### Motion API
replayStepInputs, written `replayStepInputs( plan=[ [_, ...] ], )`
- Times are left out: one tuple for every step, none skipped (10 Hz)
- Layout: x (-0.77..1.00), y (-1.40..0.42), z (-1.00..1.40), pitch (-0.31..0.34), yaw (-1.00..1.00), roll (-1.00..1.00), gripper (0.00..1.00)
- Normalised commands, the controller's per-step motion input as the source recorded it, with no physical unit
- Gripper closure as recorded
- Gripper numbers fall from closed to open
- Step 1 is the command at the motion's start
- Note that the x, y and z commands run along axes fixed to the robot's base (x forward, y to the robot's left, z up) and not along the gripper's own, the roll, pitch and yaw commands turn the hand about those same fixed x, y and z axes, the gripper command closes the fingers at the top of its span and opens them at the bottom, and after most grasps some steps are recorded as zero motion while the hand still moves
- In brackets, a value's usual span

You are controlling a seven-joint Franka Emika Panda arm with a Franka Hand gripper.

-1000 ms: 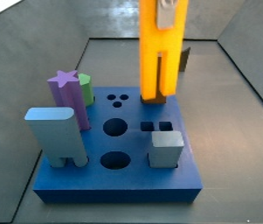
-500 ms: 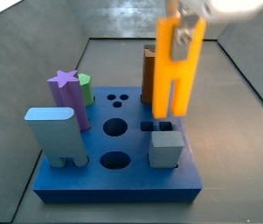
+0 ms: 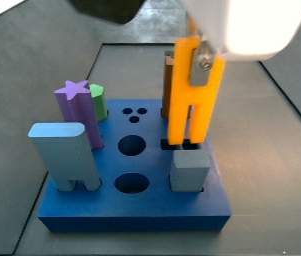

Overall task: Pick up the double-square object. Move up. Move to above the board. Insert the double-square object.
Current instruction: Insert the double-square object.

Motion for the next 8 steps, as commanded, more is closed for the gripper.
replayStepInputs(
  plan=[
    [-0.17,-0.02,-0.07,0.0,-0.19,0.0,1.0],
    [-0.07,-0.05,-0.18,0.0,-0.12,-0.04,1.0],
    [0.0,0.0,-0.21,-0.081,-0.14,0.0,1.0],
    [0.0,0.0,-0.27,-0.069,-0.1,0.0,1.0],
    [0.06,0.0,-0.32,-0.074,-0.07,0.0,1.0],
    [0.04,0.0,-0.38,-0.06,-0.06,0.0,1.0],
    [0.0,-0.08,-0.41,0.0,-0.08,0.0,1.0],
    [0.0,-0.1,-0.47,0.036,-0.1,-0.01,1.0]
  ],
)
